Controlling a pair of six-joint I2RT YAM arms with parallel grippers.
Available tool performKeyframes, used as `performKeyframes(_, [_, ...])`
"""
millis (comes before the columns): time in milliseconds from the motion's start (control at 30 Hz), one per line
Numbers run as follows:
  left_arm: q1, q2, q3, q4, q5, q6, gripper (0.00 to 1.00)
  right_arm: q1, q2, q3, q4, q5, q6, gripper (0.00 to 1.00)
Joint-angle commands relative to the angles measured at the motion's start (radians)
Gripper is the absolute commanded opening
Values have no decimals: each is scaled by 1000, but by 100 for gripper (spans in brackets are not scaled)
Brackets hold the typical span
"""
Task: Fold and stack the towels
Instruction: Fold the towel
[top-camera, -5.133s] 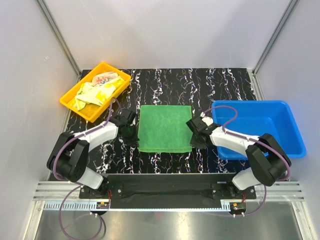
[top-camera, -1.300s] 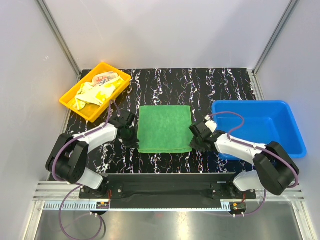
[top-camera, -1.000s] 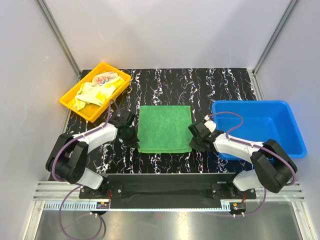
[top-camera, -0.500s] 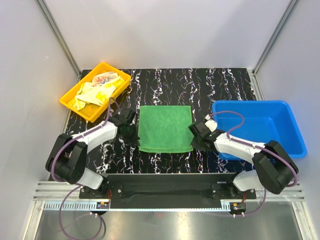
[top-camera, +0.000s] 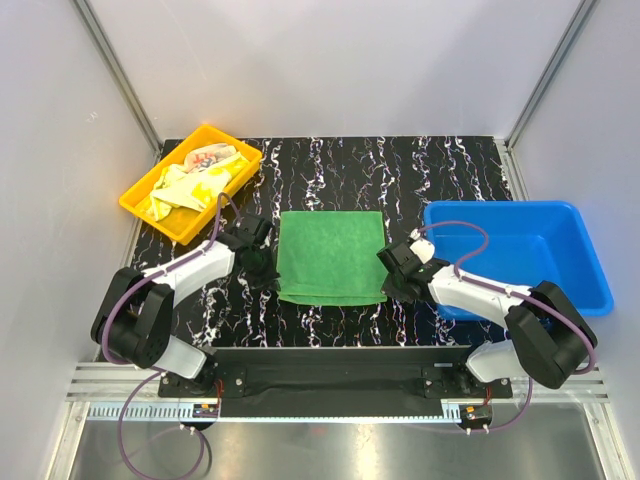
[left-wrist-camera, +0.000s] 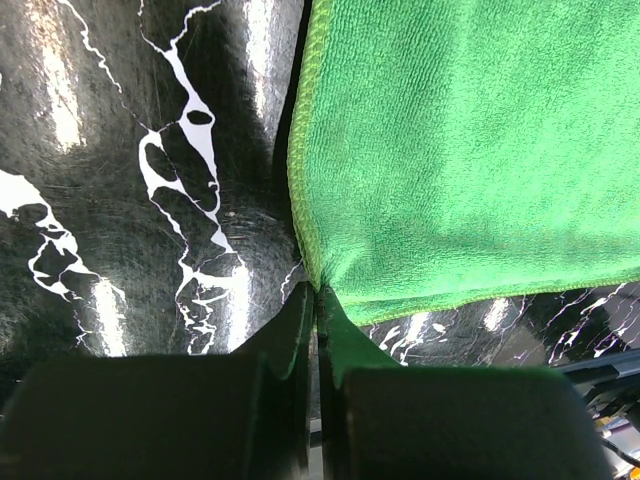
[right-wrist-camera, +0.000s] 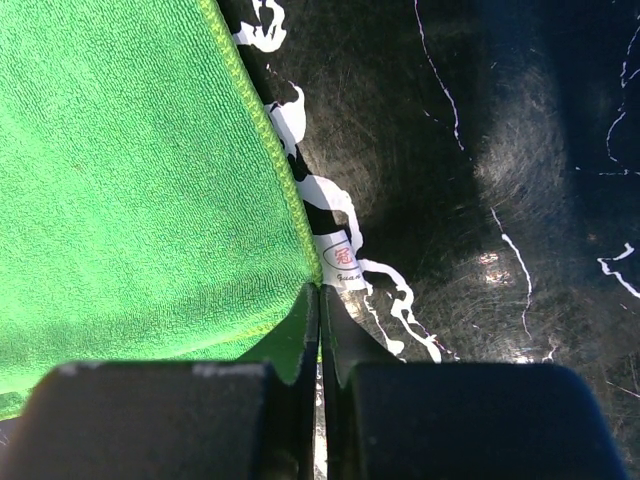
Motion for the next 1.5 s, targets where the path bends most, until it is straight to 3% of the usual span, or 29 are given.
performKeyframes(0, [1,-9,41,8,-13,12,5,-6,-24,19,-15,46,-4,0])
performKeyframes(100, [1,-3,36,16,-12,14,9,-7,-27,19,-2,29,-7,1])
performKeyframes(200, [1,5,26,27,-10,14,15,-4,-22,19,8,17,-10,13])
performKeyframes(333, [1,15,13,45,-3,12,14,-4,-21,15,25,9,-21,5])
performKeyframes(367, [1,15,10,47,1,12,6,-4,-18,15,25,9,-22,3])
performKeyframes(433, [1,15,7,51,2,12,0,-4,-21,12,32,6,-25,0])
performKeyframes(900, [1,9,47,27,-12,-2,0,-4,-53,56,-28,55,-57,0])
performKeyframes(1000, [1,12,49,30,-7,-3,0,-4,-39,65,-29,44,-64,13])
performKeyframes(1067, [1,11,49,31,-6,-3,0,-4,-31,61,-18,37,-70,0])
performKeyframes(1267, [1,5,65,8,-3,8,0,-6,-31,76,-8,37,-108,0])
performKeyframes(1467, [2,1,154,-79,-47,20,0,-4,-80,182,-106,106,-183,0])
